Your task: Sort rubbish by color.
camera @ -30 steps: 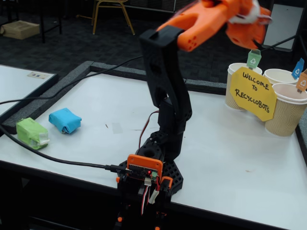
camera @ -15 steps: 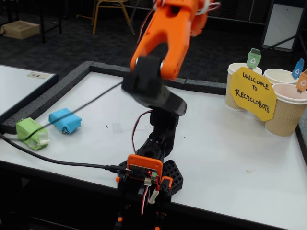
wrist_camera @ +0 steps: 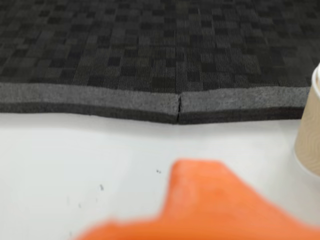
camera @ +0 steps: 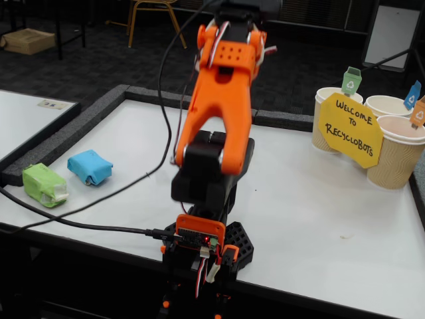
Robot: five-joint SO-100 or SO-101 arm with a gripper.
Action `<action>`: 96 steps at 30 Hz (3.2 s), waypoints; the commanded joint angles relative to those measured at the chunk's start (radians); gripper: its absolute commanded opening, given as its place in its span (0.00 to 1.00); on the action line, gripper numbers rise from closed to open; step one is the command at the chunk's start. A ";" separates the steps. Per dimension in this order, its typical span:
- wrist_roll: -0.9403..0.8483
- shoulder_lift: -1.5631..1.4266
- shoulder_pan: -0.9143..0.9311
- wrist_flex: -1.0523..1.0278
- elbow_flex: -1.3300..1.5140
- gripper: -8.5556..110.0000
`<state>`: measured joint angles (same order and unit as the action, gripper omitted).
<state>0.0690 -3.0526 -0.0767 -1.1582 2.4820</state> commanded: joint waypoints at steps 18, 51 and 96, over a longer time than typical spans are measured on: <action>-0.011 -0.089 -0.546 -0.201 -0.023 0.07; 0.121 0.979 -1.328 -0.448 -0.612 0.07; 1.112 1.048 -1.187 -0.003 -0.413 0.17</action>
<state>1.1397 -1.9850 -1.2195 -1.1213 2.1307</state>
